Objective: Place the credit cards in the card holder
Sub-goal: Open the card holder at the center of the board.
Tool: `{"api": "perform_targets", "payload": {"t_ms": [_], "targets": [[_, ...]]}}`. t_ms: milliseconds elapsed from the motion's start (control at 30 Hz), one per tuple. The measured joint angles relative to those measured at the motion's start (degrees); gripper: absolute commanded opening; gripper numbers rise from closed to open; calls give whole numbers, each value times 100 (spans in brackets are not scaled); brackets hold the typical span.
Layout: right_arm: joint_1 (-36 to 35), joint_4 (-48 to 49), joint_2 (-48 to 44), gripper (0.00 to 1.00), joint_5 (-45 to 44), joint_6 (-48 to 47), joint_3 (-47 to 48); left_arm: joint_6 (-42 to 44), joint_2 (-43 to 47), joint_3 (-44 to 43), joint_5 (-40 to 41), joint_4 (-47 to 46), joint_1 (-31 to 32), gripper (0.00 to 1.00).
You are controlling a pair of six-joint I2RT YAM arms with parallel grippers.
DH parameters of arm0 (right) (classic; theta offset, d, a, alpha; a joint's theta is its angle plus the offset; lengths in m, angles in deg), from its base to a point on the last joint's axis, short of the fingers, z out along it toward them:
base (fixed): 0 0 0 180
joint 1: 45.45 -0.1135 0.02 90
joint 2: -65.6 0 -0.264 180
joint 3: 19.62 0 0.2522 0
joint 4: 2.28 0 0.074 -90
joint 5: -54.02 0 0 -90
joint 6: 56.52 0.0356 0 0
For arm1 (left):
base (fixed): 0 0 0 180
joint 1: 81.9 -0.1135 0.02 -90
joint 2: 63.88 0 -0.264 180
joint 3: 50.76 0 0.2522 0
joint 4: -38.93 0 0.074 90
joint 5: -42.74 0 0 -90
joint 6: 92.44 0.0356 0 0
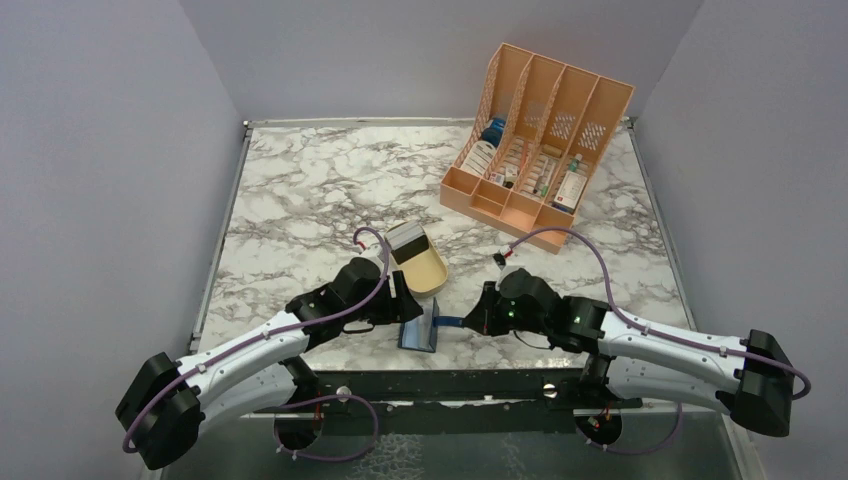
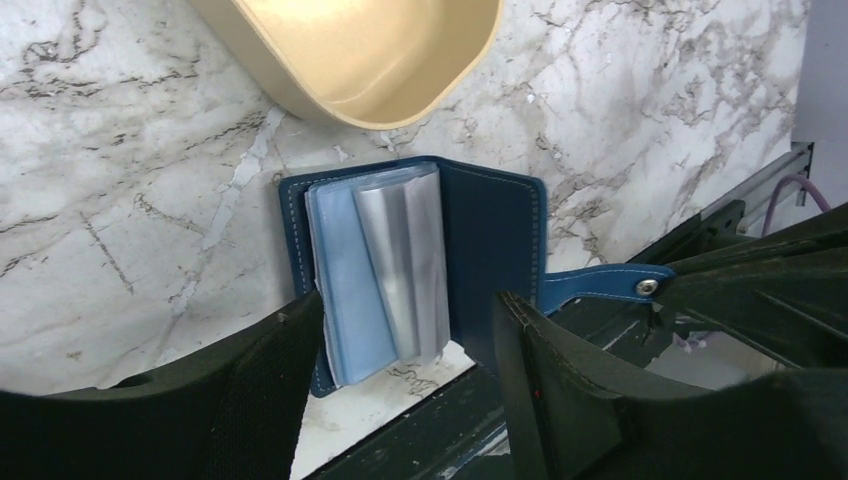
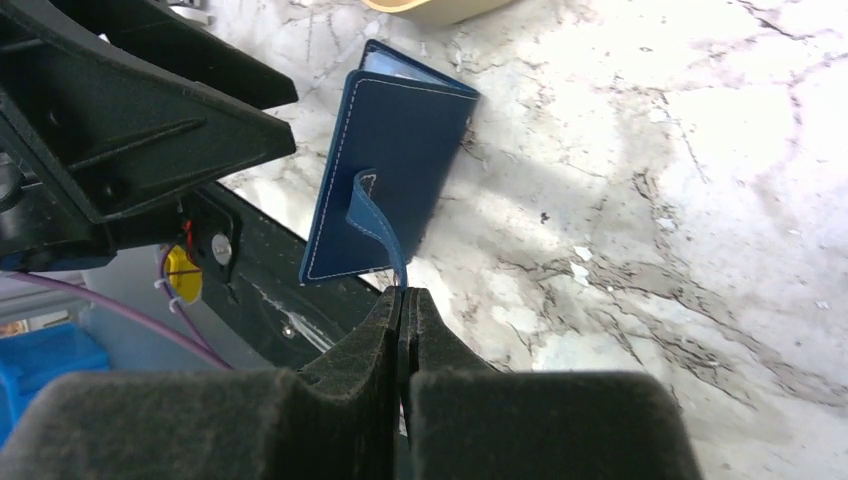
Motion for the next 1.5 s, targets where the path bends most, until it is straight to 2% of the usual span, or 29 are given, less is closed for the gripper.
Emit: {"api": "perform_targets", "payload": {"t_ms": [333,733,1033,1400,1500], "targets": [[0,-363,-275,1,-286,149,-256,28,-299,0,149,140,0,61],[0,-490,-361,1,-382,234,-400,-7,-293,369,221,-136,0,51],[0,-518,-452,1,-431,317,-525,-70,-260,527,225,-398,0,52],[0,-699,-472,1,-592,479,-538,-68,-879,525,179,-817,0,53],[0,-817,-472,1,-662,529,-540,-70,-903,525,133,-863,0,46]]}}
